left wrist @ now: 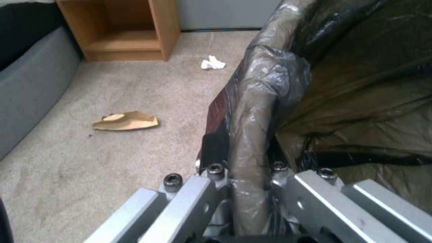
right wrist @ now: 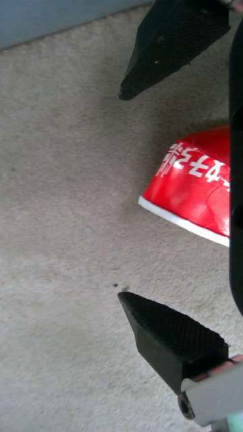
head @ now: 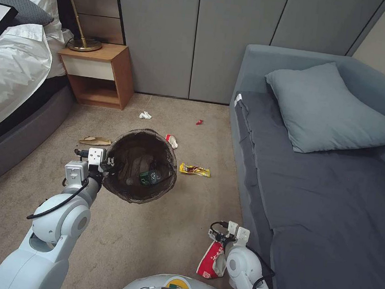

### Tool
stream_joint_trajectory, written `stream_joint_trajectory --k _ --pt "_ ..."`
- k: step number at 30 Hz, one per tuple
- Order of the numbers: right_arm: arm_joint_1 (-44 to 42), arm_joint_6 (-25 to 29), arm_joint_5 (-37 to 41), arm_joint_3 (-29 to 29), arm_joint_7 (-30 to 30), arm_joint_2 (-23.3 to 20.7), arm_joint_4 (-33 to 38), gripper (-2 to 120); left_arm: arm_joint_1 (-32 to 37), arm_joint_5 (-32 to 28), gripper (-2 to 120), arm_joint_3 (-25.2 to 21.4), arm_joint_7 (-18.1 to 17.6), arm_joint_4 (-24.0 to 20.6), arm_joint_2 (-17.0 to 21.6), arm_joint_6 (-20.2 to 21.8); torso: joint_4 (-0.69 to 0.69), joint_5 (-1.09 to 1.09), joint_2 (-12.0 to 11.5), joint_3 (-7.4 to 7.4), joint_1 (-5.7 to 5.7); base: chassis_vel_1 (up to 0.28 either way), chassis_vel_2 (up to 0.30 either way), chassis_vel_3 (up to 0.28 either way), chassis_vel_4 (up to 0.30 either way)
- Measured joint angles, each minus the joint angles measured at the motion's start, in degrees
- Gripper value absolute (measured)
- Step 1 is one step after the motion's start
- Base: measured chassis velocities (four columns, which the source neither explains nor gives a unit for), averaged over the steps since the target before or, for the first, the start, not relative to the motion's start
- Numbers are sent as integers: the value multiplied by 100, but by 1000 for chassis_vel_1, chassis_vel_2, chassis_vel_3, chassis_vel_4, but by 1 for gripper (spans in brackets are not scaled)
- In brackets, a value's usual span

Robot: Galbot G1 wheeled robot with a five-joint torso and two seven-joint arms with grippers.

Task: Pick up the trash bin, then pick up the garbage from the floor and place it into the trash bin.

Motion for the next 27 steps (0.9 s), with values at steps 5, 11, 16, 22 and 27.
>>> stream_joint_trajectory --k 5,11,16,22,27 --pt "6 5 19 -25 0 33 -126 100 -19 -2 0 -3 2 19 4 -1 0 0 0 0 0 0 0 0 0" --pt "-21 9 22 -30 26 70 -262 100 -51 -4 0 1 2 52 3 -5 0 0 0 0 0 0 0 0 0" --pt "-81 12 37 -14 52 94 -336 100 -59 -6 0 5 2 79 4 -15 0 0 0 0 0 0 0 0 0" --pt "-174 19 31 -5 72 136 -392 100 -70 -12 0 5 2 84 3 -23 0 0 0 0 0 0 0 0 0" --pt "-204 23 13 -4 77 142 -406 100 -68 -12 0 4 5 84 -1 -30 0 0 0 0 0 0 0 0 0"
